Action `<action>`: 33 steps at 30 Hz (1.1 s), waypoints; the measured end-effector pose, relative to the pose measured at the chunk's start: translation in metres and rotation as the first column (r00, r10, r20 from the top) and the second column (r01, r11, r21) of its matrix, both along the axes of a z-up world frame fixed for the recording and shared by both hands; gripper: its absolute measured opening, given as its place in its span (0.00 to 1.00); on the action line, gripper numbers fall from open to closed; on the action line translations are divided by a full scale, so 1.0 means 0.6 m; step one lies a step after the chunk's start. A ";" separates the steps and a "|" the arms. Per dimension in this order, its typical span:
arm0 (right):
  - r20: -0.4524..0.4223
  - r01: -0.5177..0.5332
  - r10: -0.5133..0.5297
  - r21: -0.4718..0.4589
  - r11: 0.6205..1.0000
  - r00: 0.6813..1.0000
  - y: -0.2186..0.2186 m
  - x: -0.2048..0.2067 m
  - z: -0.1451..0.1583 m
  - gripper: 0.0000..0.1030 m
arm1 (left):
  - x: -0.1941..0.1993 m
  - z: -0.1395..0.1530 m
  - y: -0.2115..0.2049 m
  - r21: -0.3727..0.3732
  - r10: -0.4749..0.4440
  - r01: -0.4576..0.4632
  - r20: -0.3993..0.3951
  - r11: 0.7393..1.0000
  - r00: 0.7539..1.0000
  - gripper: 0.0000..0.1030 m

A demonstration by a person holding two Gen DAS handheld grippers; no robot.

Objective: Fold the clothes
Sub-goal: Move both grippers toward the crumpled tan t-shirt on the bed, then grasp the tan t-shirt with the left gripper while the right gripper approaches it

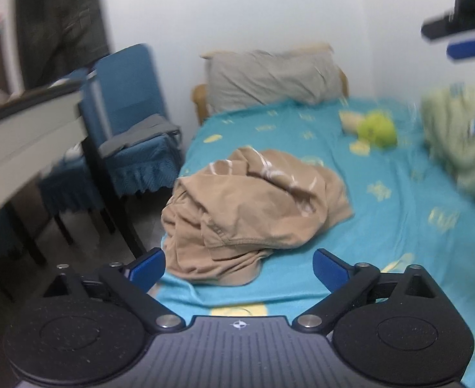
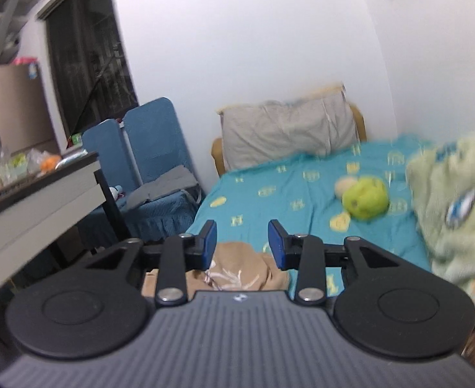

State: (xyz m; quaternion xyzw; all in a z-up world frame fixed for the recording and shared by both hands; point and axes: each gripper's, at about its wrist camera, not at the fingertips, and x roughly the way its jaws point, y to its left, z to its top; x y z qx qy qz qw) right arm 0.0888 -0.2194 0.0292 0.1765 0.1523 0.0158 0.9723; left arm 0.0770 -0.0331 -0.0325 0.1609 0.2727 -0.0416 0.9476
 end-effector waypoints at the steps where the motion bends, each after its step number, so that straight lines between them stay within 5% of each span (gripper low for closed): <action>1: -0.022 0.012 -0.011 0.028 1.000 1.000 -0.014 0.005 -0.014 0.38 | 0.020 -0.011 -0.005 0.031 -0.017 0.018 -0.018 0.999 1.000 0.91; 6: -0.118 0.087 -0.074 0.112 0.990 0.990 -0.067 0.019 -0.064 0.39 | 0.125 -0.075 -0.016 0.145 -0.080 0.096 -0.110 0.985 0.991 0.75; 10: -0.151 0.109 -0.087 0.148 0.983 0.985 -0.091 0.044 -0.085 0.39 | 0.191 -0.133 -0.029 0.251 -0.155 0.190 -0.152 0.949 0.976 0.69; 13: -0.179 0.103 -0.076 0.147 0.984 0.981 -0.097 0.070 -0.099 0.39 | 0.230 -0.157 -0.019 0.248 -0.159 0.193 -0.151 0.949 0.976 0.55; 16: -0.201 0.097 -0.068 0.134 0.986 0.977 -0.097 0.092 -0.110 0.39 | 0.253 -0.132 0.018 0.093 -0.124 0.132 -0.087 0.987 0.988 0.43; 19: -0.217 0.085 -0.056 0.127 0.988 0.975 -0.097 0.108 -0.120 0.39 | 0.276 -0.108 0.055 -0.068 -0.079 0.076 -0.028 0.995 0.997 0.35; 22: -0.241 0.071 -0.038 0.131 0.989 0.970 -0.092 0.122 -0.131 0.39 | 0.299 -0.083 0.091 -0.230 -0.023 0.028 0.022 0.973 0.999 0.31; 26: -0.268 0.061 -0.027 0.121 0.991 0.963 -0.085 0.133 -0.142 0.39 | 0.322 -0.049 0.134 -0.421 0.035 -0.008 0.055 0.907 0.998 0.23; 28: -0.284 0.064 -0.028 0.118 0.991 0.958 -0.083 0.135 -0.147 0.39 | 0.322 -0.038 0.142 -0.443 0.033 -0.006 0.053 0.897 0.998 0.22; 33: -0.313 0.042 -0.005 0.113 0.993 0.950 -0.071 0.134 -0.153 0.39 | 0.300 -0.032 0.131 -0.373 -0.038 0.053 0.046 0.926 0.998 0.22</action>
